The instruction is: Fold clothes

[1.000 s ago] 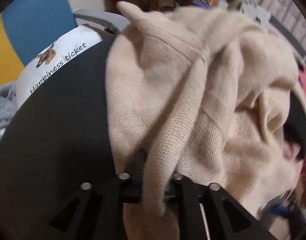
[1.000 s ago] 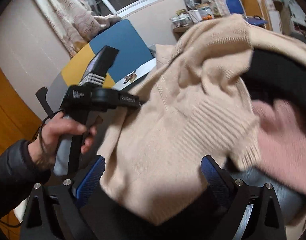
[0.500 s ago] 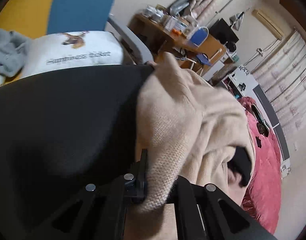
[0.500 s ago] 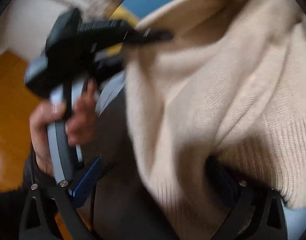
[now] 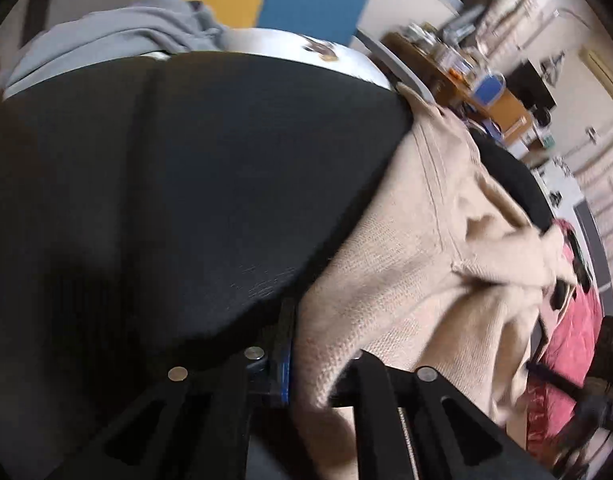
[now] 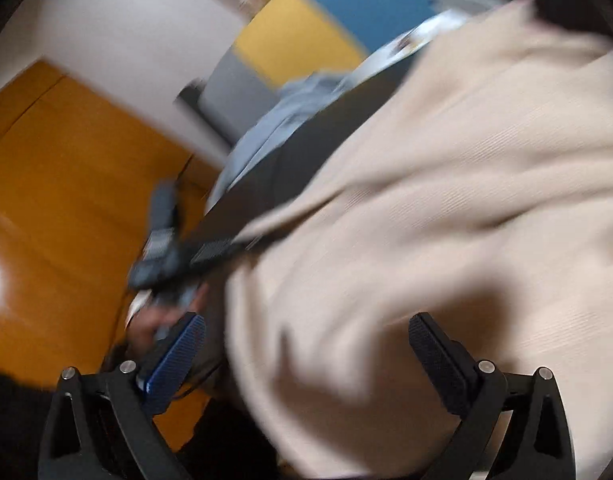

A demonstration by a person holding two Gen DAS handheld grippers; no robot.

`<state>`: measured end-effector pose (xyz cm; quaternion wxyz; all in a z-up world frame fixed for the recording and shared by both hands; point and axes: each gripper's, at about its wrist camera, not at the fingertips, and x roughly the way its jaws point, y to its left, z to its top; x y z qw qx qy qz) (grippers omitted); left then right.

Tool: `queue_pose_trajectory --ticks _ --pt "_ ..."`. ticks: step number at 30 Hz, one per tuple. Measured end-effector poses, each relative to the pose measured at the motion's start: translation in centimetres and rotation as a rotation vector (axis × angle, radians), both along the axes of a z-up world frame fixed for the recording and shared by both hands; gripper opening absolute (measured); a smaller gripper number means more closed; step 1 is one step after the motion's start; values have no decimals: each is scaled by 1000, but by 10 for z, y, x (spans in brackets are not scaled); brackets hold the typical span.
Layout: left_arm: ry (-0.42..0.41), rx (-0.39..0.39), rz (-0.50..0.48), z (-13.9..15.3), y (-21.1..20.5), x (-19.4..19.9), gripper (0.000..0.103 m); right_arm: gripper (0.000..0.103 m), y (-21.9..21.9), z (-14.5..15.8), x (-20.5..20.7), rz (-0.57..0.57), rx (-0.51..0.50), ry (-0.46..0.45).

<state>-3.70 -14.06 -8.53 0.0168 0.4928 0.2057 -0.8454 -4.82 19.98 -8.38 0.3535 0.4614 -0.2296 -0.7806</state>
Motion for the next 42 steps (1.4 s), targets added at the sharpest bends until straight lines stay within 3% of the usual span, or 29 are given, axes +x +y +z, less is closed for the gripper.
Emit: queue_pose_trajectory --ticks 4,7,11,13,14,18,23,24,25,26,29,31,34,38,42 --pt "105 -51 -18 28 9 20 17 103 78 11 8 -345 -4 -1" --pt "126 -137 -42 30 21 26 18 103 129 18 7 -593 28 18" --pt "75 -191 -56 21 26 42 18 96 152 26 0 -721 135 40" --pt "41 -206 -53 15 23 54 19 73 149 33 -8 -736 214 92" --pt "37 -203 -50 15 17 69 20 68 148 36 -12 -737 247 120" --pt "65 -192 -39 19 12 92 26 68 148 37 -32 -783 364 164" --pt "93 -175 -61 21 20 97 27 68 154 13 -73 -721 362 81" --pt "92 -154 -70 20 21 97 27 56 152 8 -78 -694 355 53" --pt "93 -144 -73 19 21 98 27 22 150 4 -82 -674 346 24" --pt "95 -136 -75 19 20 100 27 6 144 3 -81 -656 340 7" --pt "100 -115 -78 17 19 105 27 5 127 11 -73 -615 403 38" --pt "104 -100 -80 16 18 108 27 5 123 18 -67 -604 365 49" --pt "110 -78 -83 15 17 114 27 5 116 36 -66 -597 169 47" --pt "125 -64 -39 19 3 125 27 5 72 51 -76 -511 -20 39" --pt "166 -51 27 30 -15 144 27 5 -44 66 -87 -292 -128 60"
